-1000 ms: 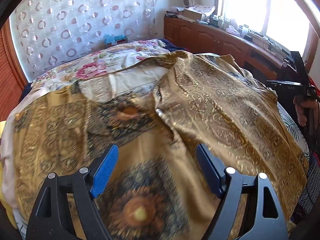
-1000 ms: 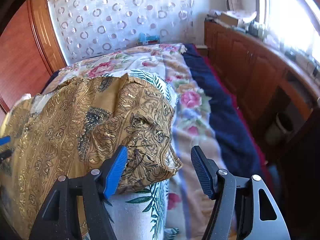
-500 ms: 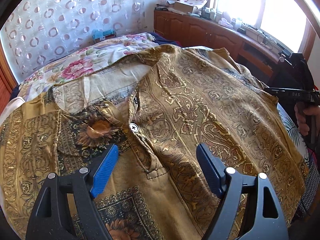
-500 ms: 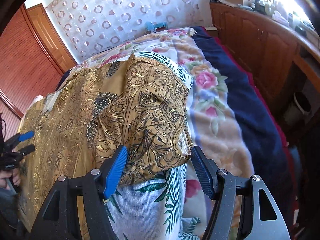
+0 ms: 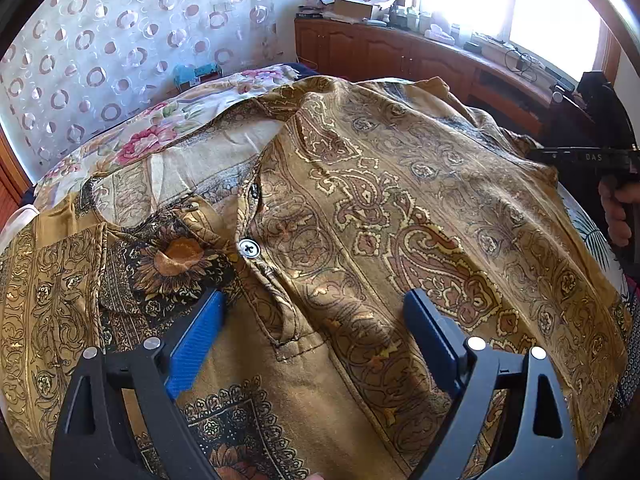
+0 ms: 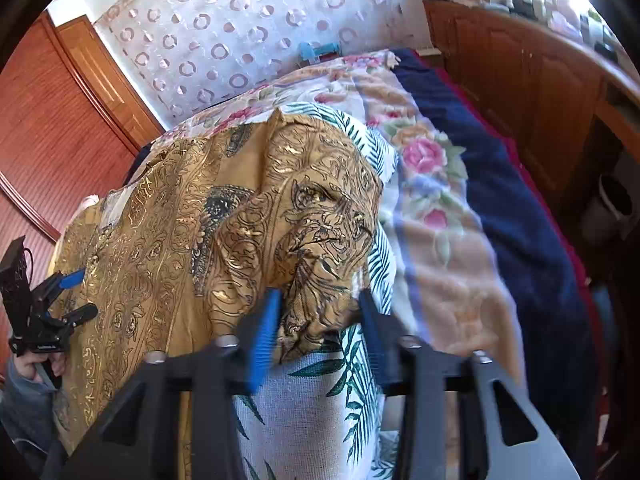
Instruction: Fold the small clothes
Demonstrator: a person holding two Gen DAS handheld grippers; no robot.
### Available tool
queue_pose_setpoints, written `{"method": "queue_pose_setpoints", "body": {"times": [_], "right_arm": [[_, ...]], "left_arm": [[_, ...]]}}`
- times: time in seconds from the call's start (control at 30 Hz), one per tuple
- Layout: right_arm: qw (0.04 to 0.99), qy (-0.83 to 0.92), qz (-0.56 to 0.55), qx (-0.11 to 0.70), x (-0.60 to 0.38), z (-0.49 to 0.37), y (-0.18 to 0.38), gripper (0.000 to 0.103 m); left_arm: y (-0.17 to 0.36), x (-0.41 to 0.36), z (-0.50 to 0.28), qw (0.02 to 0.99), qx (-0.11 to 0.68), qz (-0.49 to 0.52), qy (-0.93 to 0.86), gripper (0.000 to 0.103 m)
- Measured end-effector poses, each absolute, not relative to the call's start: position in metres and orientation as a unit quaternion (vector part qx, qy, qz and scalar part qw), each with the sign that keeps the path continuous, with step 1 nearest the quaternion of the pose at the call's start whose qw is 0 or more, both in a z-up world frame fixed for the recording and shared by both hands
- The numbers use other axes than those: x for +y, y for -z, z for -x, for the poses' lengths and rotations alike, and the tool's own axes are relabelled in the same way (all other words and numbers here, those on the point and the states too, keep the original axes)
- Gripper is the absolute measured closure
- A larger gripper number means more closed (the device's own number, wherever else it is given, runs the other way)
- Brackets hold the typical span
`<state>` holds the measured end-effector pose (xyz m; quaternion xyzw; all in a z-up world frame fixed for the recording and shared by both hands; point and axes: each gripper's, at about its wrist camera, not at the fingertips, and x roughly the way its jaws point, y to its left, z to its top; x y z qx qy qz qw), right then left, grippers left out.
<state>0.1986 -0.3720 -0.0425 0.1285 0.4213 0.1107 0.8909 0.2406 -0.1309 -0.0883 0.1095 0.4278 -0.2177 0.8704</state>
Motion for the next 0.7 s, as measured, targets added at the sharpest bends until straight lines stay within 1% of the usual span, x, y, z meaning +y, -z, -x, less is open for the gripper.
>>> {"method": "queue_pose_setpoints", "body": {"times": [0.1, 0.17, 0.3, 0.47, 0.63, 0.7], "right_arm": [[0.903, -0.092, -0.099, 0.408, -0.364, -0.196, 0.033, 0.087], [0.911, -0.08, -0.079, 0.396, -0.357, -0.194, 0.025, 0.09], [0.929, -0.067, -0.047, 0.362, -0.339, -0.191, 0.005, 0.091], [0.942, -0.092, -0.019, 0.322, -0.305, -0.184, -0.018, 0.091], [0.935, -0.138, -0.005, 0.327, -0.265, -0.187, -0.012, 0.091], [0.929, -0.148, 0.003, 0.339, -0.253, -0.192, -0.002, 0.091]], "left_arm": [[0.088, -0.131, -0.241, 0.87, 0.428, -0.109, 0.218, 0.012], [0.088, -0.131, -0.241, 0.87, 0.428, -0.109, 0.218, 0.012], [0.088, -0.132, -0.241, 0.87, 0.428, -0.109, 0.218, 0.011], [0.088, -0.133, -0.241, 0.87, 0.428, -0.108, 0.219, 0.011], [0.077, -0.117, -0.242, 0.882, 0.417, -0.074, 0.209, 0.011], [0.057, -0.101, -0.237, 0.902, 0.384, -0.054, 0.19, 0.011]]}}
